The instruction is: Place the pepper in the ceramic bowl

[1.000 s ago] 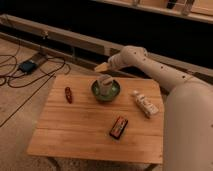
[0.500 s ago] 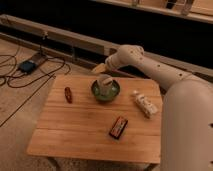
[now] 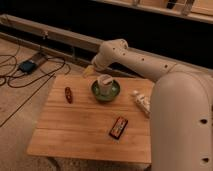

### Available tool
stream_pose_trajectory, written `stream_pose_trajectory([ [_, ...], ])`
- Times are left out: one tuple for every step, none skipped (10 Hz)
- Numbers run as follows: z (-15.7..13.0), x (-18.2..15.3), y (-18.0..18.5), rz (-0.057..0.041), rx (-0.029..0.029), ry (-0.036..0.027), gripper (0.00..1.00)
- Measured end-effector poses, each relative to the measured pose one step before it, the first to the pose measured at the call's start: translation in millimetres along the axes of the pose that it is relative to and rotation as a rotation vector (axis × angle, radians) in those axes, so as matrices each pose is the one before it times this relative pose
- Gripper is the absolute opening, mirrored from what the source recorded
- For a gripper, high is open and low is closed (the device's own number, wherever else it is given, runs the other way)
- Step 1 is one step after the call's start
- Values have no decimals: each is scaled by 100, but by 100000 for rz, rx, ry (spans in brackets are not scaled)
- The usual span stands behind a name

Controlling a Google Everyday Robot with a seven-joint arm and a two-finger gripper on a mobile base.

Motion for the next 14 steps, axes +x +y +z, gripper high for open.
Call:
stream_pose_trajectory([
  [833, 111, 1477, -2414, -1736, 2744, 80],
  [1349, 178, 1950, -3218, -2510, 3815, 80],
  [843, -12, 1043, -1691, -1325, 2112, 80],
  [1192, -104, 1018, -1636, -1279, 2166, 80],
  [1124, -376, 687, -798, -871, 903, 80],
  [1528, -467, 499, -156, -657, 541, 80],
  [1049, -186, 238, -315, -261, 523, 80],
  [1630, -108, 439, -853, -569, 1297, 80],
  [1162, -26, 325, -829, -364, 1325, 80],
  [1218, -21, 127, -740, -36, 1494, 80],
  [944, -2, -52, -910, 442, 1363, 80],
  [1166, -257, 22, -1334, 557, 1543, 80],
  [827, -354, 211, -1260, 146, 1146, 80],
  [700, -256, 323, -983, -303, 1063, 80],
])
